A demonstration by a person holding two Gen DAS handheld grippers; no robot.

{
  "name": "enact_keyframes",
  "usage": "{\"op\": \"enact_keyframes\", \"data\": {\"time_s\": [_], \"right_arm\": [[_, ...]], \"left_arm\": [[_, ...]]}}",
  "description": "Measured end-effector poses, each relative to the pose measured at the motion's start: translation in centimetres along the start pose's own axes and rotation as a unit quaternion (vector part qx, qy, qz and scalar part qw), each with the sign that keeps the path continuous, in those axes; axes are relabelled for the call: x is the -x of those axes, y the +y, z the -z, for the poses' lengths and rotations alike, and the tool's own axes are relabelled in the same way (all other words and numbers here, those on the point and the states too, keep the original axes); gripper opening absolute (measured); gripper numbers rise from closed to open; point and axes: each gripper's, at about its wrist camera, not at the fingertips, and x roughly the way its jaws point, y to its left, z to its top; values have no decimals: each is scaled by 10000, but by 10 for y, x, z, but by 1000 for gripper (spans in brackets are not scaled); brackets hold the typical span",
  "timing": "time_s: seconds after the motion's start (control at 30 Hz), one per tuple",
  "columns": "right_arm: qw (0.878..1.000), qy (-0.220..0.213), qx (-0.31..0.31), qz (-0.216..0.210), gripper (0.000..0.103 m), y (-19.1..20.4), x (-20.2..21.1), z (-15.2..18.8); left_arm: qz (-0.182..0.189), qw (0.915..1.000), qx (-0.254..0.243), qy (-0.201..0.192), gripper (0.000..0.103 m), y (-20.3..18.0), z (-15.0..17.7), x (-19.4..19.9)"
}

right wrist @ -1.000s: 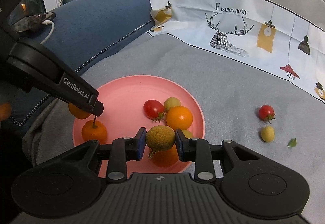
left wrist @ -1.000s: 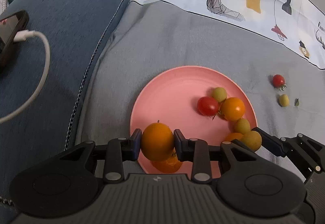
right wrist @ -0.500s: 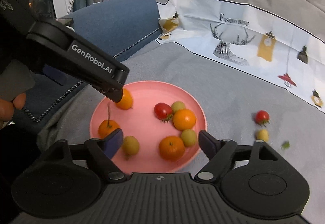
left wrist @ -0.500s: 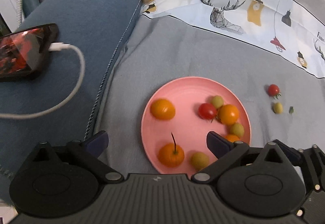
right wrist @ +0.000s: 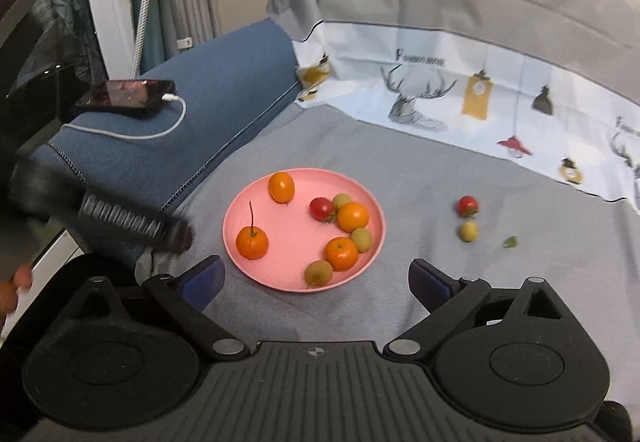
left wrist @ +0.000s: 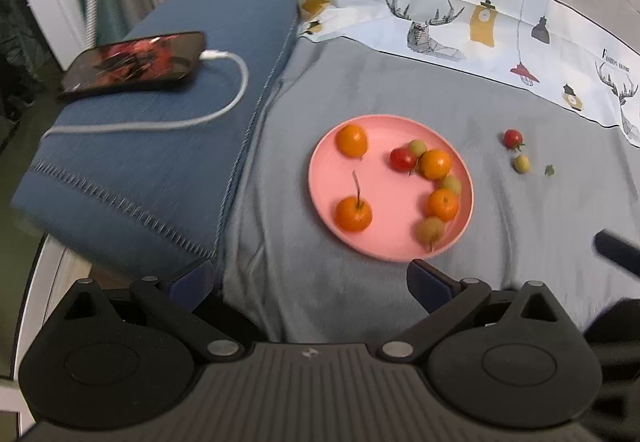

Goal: Organize fruits
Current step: 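Lift both open tools away from the pink plate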

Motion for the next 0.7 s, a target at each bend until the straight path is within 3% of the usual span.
{"op": "enact_keyframes", "data": {"time_s": [0.37,0.7], "right_arm": [[9992,-125,-371,86,101,3,55,19],[9986,-286,-431,120,101,3,85,29]], "left_arm": [[-187,9991,-163,-352,103,-6,45,55],[-267,9981,-238,-510,103,-12,60,78]]}}
